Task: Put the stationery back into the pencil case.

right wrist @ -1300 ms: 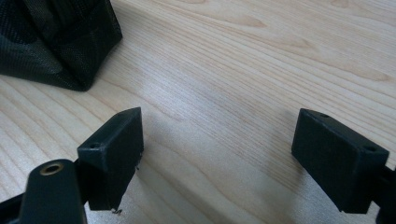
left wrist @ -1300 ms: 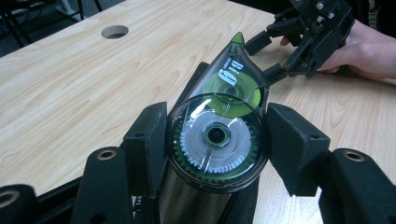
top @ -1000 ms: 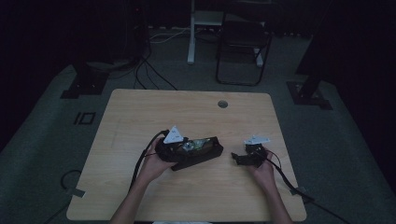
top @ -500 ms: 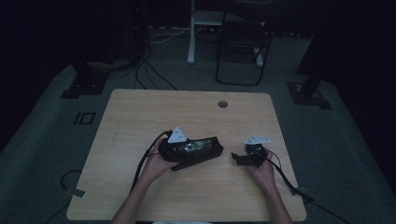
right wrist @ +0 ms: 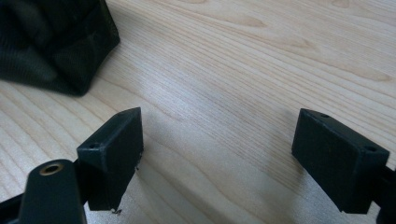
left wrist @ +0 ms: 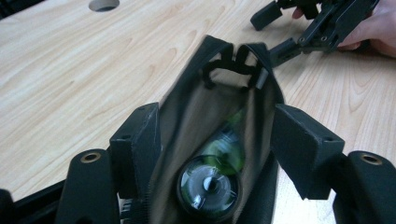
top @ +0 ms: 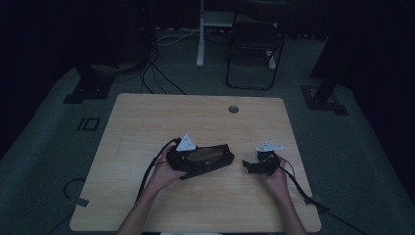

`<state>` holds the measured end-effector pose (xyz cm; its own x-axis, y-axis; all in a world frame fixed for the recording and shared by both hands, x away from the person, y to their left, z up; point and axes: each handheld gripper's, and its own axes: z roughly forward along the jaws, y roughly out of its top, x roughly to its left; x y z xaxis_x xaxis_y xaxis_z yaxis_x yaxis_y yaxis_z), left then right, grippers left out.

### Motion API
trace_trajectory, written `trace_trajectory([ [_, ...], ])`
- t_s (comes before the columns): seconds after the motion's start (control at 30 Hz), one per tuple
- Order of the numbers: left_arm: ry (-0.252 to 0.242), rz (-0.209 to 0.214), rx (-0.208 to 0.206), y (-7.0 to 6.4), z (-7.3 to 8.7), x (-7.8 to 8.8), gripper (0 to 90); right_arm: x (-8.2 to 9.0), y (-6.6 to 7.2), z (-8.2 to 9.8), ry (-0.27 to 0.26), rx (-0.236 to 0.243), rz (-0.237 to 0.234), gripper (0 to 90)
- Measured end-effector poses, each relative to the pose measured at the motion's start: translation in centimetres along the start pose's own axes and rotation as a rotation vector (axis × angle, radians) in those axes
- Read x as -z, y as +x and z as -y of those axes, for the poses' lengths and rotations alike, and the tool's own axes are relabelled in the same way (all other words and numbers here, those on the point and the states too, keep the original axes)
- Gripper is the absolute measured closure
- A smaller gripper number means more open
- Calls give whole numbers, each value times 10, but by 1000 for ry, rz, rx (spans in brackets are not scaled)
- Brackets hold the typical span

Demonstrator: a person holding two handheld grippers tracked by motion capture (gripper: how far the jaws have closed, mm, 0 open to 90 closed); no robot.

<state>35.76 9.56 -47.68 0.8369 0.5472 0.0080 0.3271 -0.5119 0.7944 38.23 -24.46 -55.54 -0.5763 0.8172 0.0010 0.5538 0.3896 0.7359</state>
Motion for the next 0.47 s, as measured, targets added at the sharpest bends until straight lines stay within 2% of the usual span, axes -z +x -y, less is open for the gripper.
trace_trajectory([
  [0.1,-14,-13,-9,3,-1,10,324,0,0,0,0,0,0,164],
  [0.33,-5,-40,-33,19,-1,36,311,0,0,0,0,-1,0,164],
  [0.47,-5,-55,-32,27,2,48,311,0,0,0,0,-1,0,164],
])
